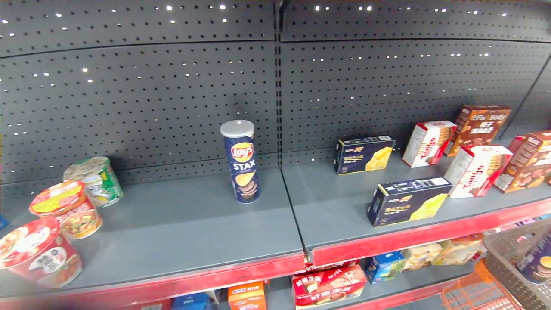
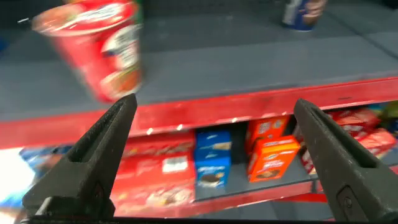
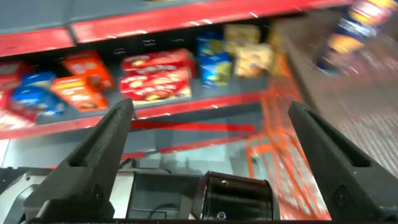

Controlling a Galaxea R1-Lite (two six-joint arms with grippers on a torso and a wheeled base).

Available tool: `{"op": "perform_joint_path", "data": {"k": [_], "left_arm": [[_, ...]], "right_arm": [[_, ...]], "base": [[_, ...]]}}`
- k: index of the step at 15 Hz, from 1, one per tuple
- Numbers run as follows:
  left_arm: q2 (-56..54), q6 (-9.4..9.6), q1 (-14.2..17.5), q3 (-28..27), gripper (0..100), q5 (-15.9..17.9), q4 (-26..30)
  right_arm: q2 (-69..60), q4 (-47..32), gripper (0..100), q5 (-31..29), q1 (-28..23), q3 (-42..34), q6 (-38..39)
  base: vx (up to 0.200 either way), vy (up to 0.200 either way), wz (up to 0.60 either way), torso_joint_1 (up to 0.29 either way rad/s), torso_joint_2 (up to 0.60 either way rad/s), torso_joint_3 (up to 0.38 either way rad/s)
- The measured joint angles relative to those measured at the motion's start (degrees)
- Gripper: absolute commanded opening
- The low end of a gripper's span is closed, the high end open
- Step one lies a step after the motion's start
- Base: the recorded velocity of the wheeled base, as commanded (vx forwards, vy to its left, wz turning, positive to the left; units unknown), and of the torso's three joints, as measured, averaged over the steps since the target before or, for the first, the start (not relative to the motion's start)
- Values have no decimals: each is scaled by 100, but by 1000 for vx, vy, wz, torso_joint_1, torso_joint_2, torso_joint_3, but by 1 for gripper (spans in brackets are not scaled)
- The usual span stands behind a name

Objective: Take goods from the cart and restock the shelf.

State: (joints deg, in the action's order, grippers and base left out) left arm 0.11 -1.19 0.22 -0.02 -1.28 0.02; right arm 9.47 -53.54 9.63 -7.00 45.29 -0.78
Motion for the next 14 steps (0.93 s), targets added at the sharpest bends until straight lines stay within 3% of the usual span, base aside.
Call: {"op": "perform_joint_path", "data": {"k": [7,14], "left_arm": [[0,0,0,0,100,2,-2],[0,0,2,0,100,-2,-2]], "right_arm": [[-55,-10,100,-85,-177,-127,-1],[-61,9,100,-85,-413,-223,0]], "base": [[0,0,-600,3,4,3],[0,0,0,0,0,0]]}}
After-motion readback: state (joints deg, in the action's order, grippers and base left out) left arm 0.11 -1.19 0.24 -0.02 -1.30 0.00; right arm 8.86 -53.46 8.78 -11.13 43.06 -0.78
